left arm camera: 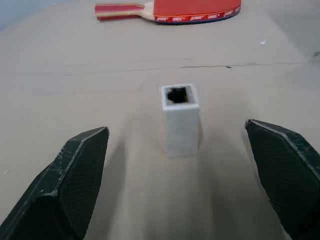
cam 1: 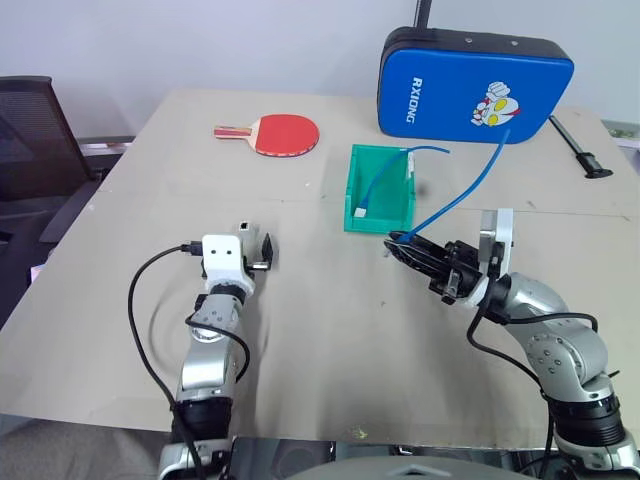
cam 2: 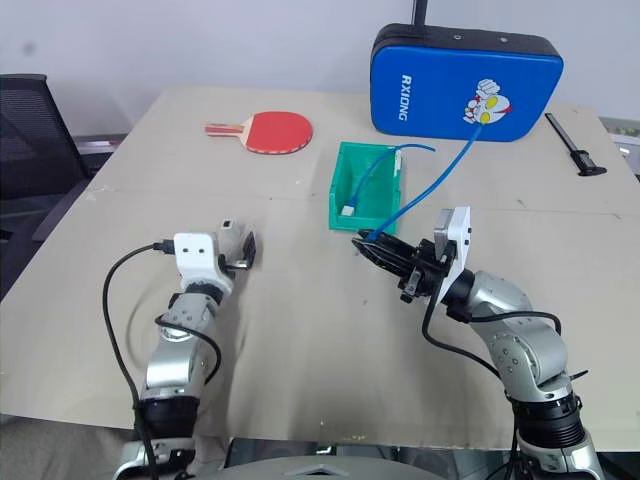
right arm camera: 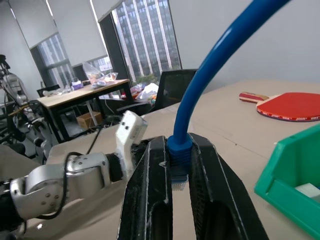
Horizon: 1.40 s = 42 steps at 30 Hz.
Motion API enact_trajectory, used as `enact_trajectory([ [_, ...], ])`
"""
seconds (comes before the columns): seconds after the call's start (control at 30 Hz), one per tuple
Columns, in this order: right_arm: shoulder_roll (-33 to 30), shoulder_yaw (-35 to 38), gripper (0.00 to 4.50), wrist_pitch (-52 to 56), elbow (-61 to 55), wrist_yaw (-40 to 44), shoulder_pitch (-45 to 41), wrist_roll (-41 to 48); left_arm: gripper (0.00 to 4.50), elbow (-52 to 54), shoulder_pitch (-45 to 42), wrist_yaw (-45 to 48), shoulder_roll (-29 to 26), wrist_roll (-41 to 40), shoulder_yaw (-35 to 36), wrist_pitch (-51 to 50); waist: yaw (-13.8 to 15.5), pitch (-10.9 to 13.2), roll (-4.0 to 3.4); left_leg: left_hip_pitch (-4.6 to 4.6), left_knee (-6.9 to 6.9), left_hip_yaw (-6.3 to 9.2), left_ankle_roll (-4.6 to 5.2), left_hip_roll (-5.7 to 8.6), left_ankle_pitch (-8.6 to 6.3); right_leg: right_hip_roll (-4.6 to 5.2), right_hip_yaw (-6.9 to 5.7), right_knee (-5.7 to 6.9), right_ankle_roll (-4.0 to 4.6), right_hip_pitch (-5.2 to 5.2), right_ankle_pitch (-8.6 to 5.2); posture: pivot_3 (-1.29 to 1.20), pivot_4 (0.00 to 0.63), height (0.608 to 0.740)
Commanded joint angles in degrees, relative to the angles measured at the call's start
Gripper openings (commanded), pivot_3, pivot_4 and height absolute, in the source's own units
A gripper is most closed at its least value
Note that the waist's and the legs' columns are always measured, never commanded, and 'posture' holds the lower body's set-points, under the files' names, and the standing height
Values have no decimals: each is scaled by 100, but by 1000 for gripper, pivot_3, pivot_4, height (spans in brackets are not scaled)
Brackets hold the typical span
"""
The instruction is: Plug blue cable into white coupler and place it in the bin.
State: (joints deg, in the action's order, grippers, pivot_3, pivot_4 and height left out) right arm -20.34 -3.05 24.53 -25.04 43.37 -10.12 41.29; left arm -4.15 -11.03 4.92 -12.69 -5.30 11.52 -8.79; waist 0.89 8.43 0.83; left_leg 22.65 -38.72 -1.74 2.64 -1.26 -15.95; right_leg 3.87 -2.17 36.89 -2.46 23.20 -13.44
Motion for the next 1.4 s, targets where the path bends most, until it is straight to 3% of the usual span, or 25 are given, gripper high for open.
enact_trajectory([
  [0.03, -10, 79, 0, -95, -273, -30, 5, 13, 4478, -33, -26, -87, -121, -63, 143, -583, -14, -2, -3, -5, -2, -1, 0, 0, 0, -1, 2, 3, 0, -3, 0, 0, 150, 729],
  [0.07, -11, 88, 0, -94, -280, -37, 14, 18, 4478, 12, -65, -97, -182, -54, 154, -735, -15, -3, -3, -12, -2, -2, 0, 0, 0, -2, 3, 3, 0, -9, 0, 0, 150, 729],
  [0.17, 0, 99, 0, -95, -296, -48, 44, 34, 3640, 113, -141, 47, -331, -114, 101, -1260, -21, -4, -4, -26, -2, -2, 0, -2, 0, -9, 5, 8, 1, -16, 0, 0, 150, 729],
  [0.27, 8, 75, 0, -118, -283, -35, 62, 10, 2130, 200, -161, 151, -365, -204, 37, -1629, -21, -6, -7, -32, -1, -2, -1, -5, 0, -15, 10, 13, 2, -17, 0, 0, 150, 729],
  [0.33, 6, 73, 0, -133, -264, -20, 53, -3, 1468, 330, -111, 189, -373, -206, -33, -1848, -21, -7, -9, -32, -1, -3, -1, -5, 0, -15, 12, 13, 2, -17, 0, 0, 150, 729],
  [0.4, 4, 74, 0, -139, -253, -10, 46, -6, 495, 423, -77, 187, -373, -173, -62, -1925, -18, -7, -9, -32, -1, -6, -1, -3, 0, -11, 18, 13, 2, -17, 0, 0, 150, 729],
  [0.43, 4, 74, 0, -142, -250, -9, 46, -10, 270, 434, -75, 178, -378, -150, -64, -1922, -17, -7, -9, -31, -1, -8, -2, -3, 0, -9, 18, 12, 2, -17, 0, 0, 150, 729],
  [0.57, 1, 63, 0, -156, -234, -3, 20, -42, 276, 428, -118, 429, -417, -182, -136, -1555, -8, -7, -9, -24, -1, -9, -2, 2, 0, 7, 19, 5, 1, -15, 0, 0, 150, 729],
  [0.67, -1, 62, 0, -211, -173, 5, -72, -123, 276, 658, -124, 1135, -430, -354, -453, -966, 0, -6, -9, -16, -1, -7, -2, 2, 0, 16, 20, 1, 1, -13, 0, 0, 150, 729],
  [0.9, 112, -397, 0, -740, 534, -404, -797, -1507, 276, 1107, -302, 2721, -414, -528, -1538, 126, -17, -4, -6, 4, 1, -10, -3, 4, 0, 17, 26, -7, 2, 5, 1, 0, 150, 729],
  [1.13, 666, -680, 0, -1764, 1169, -996, -1414, -2661, 276, 855, -828, 2444, -334, 247, -2014, 783, -19, -4, -7, 11, 9, -20, -5, 2, 2, -9, 22, -4, 1, 17, 1, 0, 150, 729],
  [1.4, 1109, -951, 0, -2165, 1455, -1202, -1567, -3143, 276, 792, -987, 2408, -450, 753, -2230, 1155, -19, -3, -7, 11, 8, -27, -5, 1, 2, -13, 26, -7, -1, 18, 0, 0, 150, 729],
])
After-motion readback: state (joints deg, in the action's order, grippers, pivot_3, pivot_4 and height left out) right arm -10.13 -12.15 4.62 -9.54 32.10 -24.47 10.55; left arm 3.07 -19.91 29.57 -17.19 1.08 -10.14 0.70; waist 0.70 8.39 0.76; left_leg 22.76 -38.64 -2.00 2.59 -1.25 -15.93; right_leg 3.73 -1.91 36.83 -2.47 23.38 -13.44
